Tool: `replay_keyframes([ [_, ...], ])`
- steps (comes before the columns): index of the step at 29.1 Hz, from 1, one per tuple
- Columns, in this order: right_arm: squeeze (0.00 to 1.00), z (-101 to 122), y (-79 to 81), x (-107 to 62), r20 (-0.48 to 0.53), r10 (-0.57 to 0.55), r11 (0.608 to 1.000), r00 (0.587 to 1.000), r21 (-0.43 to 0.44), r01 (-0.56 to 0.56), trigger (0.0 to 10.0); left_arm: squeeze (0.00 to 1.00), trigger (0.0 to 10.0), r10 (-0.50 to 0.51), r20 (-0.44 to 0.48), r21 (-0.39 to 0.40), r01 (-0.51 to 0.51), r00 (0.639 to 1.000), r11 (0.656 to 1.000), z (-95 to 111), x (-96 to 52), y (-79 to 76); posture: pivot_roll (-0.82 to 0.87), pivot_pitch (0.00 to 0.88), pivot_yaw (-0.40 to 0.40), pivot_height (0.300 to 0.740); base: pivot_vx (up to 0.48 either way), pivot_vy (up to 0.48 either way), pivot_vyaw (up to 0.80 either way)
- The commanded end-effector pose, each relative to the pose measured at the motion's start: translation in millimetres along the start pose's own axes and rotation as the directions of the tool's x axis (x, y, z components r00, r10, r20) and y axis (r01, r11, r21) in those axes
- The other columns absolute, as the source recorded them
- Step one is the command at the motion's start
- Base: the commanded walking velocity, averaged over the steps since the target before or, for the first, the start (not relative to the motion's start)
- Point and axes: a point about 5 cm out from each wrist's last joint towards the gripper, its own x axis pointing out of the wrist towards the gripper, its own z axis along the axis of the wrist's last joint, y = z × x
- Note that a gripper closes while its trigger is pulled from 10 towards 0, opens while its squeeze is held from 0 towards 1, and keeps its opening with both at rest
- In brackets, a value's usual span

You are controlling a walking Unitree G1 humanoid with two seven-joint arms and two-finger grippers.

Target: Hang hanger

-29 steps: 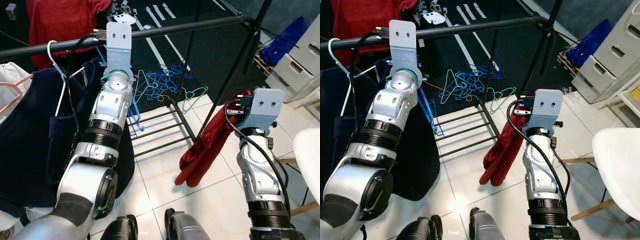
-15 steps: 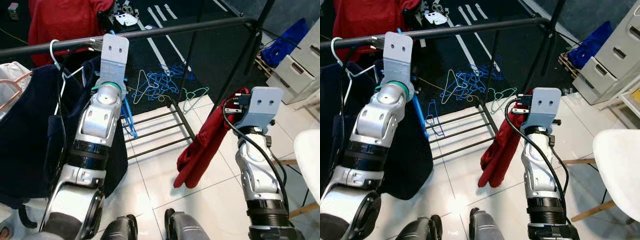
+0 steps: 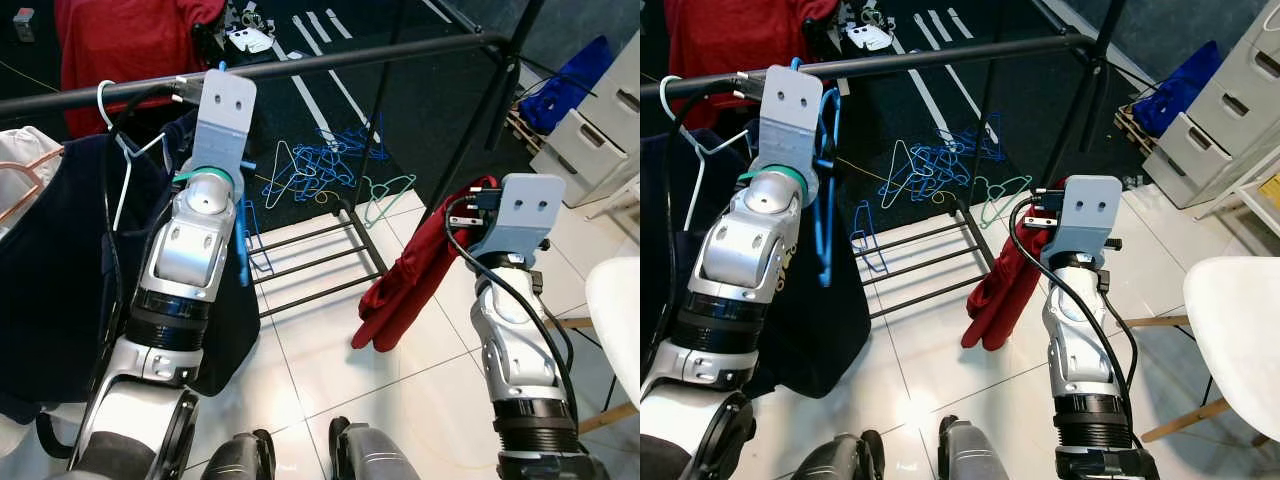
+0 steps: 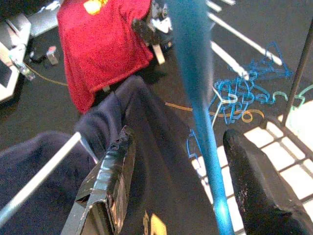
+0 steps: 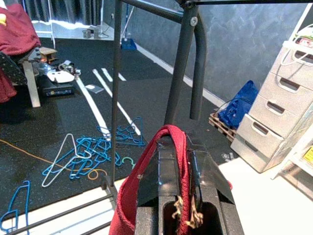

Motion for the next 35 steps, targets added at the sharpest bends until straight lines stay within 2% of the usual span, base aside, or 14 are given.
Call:
replay_keyframes([
  [1,0.00,-0.8,-2.7,-0.7,0.007,-0.009,1.000,1.000,0.001,0.009,10.0,0.00,10.0,-0.027,-0.031,0.016,0.028,0.999,0.999,-7.6,-1.7,-6.4,-0.10,0.106,0.031,0.740,0.000,0.000,0.00],
  [5,0.00,-0.5,-2.4,-0.6,0.008,-0.010,1.000,1.000,0.002,0.010,10.0,0.00,10.0,-0.044,-0.046,0.023,0.045,0.998,0.999,-12.1,-0.5,-11.0,-0.10,0.105,0.032,0.740,0.000,0.000,0.00],
  [6,0.00,-0.4,-2.7,-0.7,0.008,-0.011,1.000,1.000,0.002,0.011,10.0,0.00,8.0,-0.052,-0.054,0.028,0.053,0.997,0.998,-14.2,0.4,-13.5,-0.11,0.105,0.033,0.740,0.000,0.000,0.00],
  [8,0.00,-0.4,-2.7,-0.7,0.008,-0.011,1.000,1.000,0.002,0.011,10.0,0.00,8.0,-0.052,-0.054,0.028,0.053,0.997,0.998,-14.2,0.4,-13.5,-0.11,0.105,0.033,0.740,0.000,0.000,0.00],
  [9,0.00,-0.4,-3.4,-1.0,0.009,-0.013,1.000,1.000,0.001,0.013,10.0,0.00,3.9,-0.055,-0.062,0.032,0.057,0.997,0.998,-16.4,2.4,-15.6,-0.11,0.105,0.036,0.740,0.000,0.000,0.00],
  [10,0.00,-0.4,-3.4,-1.0,0.009,-0.013,1.000,1.000,0.001,0.013,10.0,0.00,3.9,-0.055,-0.062,0.032,0.057,0.997,0.998,-16.4,2.4,-15.6,-0.11,0.105,0.036,0.740,0.000,0.000,0.00],
  [11,0.00,-0.3,-3.7,-1.3,0.009,-0.015,1.000,1.000,0.001,0.015,10.0,0.00,1.3,-0.055,-0.068,0.031,0.057,0.996,0.998,-17.6,4.5,-17.1,-0.11,0.105,0.039,0.740,0.000,0.000,0.00],
  [12,0.00,-0.2,-3.9,-1.5,0.009,-0.017,1.000,1.000,0.001,0.017,10.0,0.00,0.0,-0.052,-0.072,0.027,0.054,0.996,0.998,-18.0,6.1,-18.2,-0.11,0.105,0.039,0.740,0.000,0.000,0.00],
  [23,0.00,-0.8,-3.6,-2.3,0.007,-0.019,1.000,1.000,0.001,0.019,10.0,0.00,0.0,-0.009,-0.058,-0.002,0.009,0.998,1.000,-9.9,13.4,-15.6,-0.11,0.106,0.041,0.740,0.000,0.000,0.00],
  [25,0.00,-0.9,-3.6,-2.3,0.007,-0.019,1.000,1.000,0.001,0.019,10.0,0.00,0.4,-0.001,-0.057,-0.005,0.001,0.998,1.000,-9.1,14.5,-14.4,-0.11,0.105,0.042,0.740,0.000,0.000,0.00],
  [26,0.00,-0.9,-3.5,-2.2,0.007,-0.019,1.000,1.000,0.001,0.019,10.0,0.00,2.6,0.003,-0.056,-0.007,-0.004,0.998,1.000,-8.7,15.5,-13.8,-0.11,0.105,0.042,0.740,0.000,0.000,0.00],
  [30,0.00,-1.1,-3.0,-2.2,0.006,-0.018,1.000,1.000,0.002,0.018,10.0,0.00,2.1,0.014,-0.055,-0.010,-0.014,0.998,1.000,-7.8,17.7,-13.0,-0.11,0.105,0.042,0.740,0.000,0.000,0.00],
  [32,0.00,-1.2,-3.1,-2.2,0.006,-0.019,1.000,1.000,0.002,0.019,10.0,0.00,0.0,0.010,-0.051,-0.016,-0.011,0.999,1.000,-7.5,18.9,-14.6,-0.11,0.105,0.042,0.740,0.000,0.000,0.00],
  [35,0.00,-1.2,-3.3,-2.4,0.006,-0.020,1.000,1.000,0.002,0.020,10.0,0.00,0.0,0.000,-0.048,-0.029,-0.002,0.999,1.000,-7.7,18.8,-15.5,-0.12,0.106,0.043,0.740,0.000,0.000,0.00],
])
